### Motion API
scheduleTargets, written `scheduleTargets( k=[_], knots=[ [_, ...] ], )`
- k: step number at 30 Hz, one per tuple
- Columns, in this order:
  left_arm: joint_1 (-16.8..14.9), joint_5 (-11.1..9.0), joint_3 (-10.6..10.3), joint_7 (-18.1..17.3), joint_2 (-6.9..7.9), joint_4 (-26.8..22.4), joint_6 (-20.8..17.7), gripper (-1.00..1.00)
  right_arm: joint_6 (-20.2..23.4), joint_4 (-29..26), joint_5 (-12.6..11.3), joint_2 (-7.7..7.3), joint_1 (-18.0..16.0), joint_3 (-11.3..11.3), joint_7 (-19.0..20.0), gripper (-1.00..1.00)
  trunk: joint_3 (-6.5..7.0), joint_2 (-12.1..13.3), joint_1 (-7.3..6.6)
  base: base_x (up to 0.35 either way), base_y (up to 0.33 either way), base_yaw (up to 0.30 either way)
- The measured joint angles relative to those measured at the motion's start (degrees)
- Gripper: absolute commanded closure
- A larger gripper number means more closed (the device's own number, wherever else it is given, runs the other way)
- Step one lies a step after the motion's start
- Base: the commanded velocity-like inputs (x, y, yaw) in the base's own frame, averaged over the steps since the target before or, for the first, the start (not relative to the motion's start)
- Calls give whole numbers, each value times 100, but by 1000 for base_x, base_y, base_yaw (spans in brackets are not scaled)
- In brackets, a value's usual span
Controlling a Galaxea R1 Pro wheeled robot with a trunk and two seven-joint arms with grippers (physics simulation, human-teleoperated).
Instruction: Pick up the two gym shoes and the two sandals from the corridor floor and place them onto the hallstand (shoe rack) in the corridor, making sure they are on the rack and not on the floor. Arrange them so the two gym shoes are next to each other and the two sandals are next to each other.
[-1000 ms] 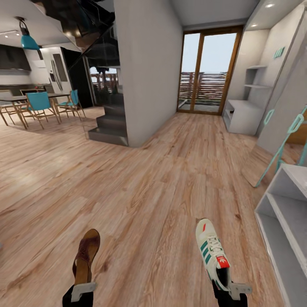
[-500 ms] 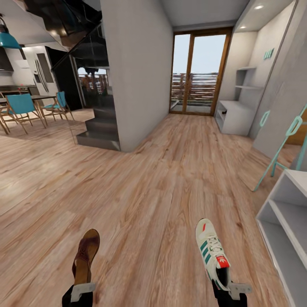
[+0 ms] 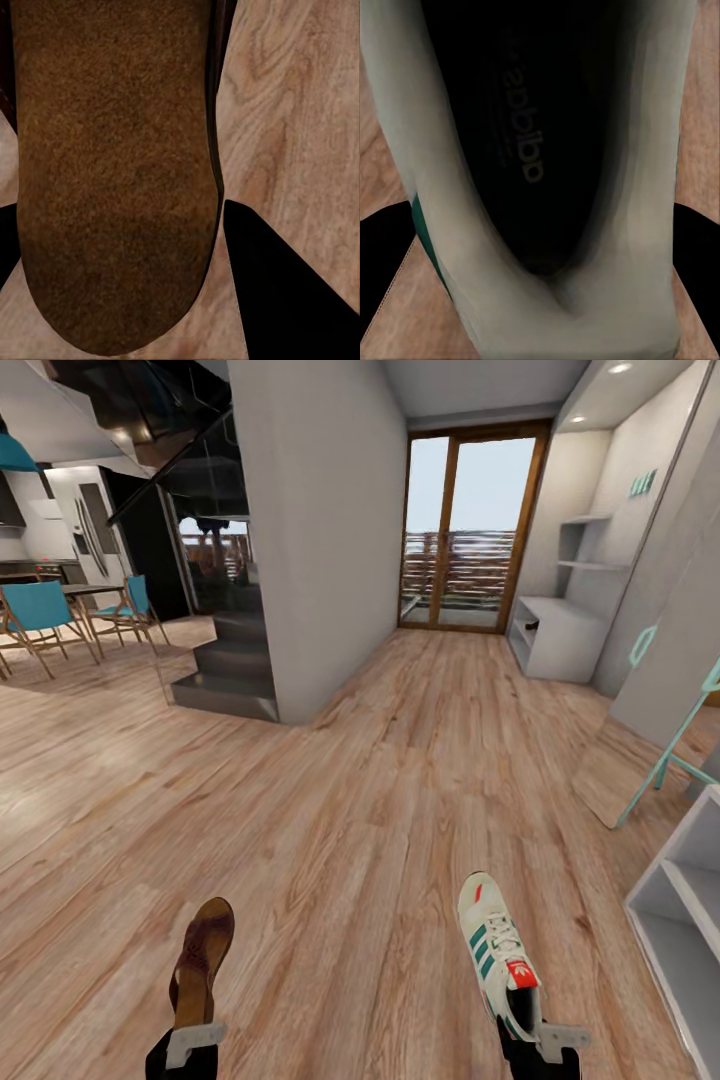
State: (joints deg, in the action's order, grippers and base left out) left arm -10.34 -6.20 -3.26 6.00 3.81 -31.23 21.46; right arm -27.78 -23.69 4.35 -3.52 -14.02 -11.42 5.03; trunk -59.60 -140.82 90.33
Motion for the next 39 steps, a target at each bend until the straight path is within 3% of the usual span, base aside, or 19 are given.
scheduleTargets(
  k=[23, 39],
  knots=[
    [0, -17, -2, 0, -8, 1, 0, 100, 2, 19, 5, 13, 0, 4, -5, 100, 0, 0, 0, 335, 0, -1],
    [0, -17, 0, 0, -9, 1, 0, 100, 2, 21, 5, 35, 0, 4, 0, 100, 0, 0, 0, 335, 0, -104]
  ],
)
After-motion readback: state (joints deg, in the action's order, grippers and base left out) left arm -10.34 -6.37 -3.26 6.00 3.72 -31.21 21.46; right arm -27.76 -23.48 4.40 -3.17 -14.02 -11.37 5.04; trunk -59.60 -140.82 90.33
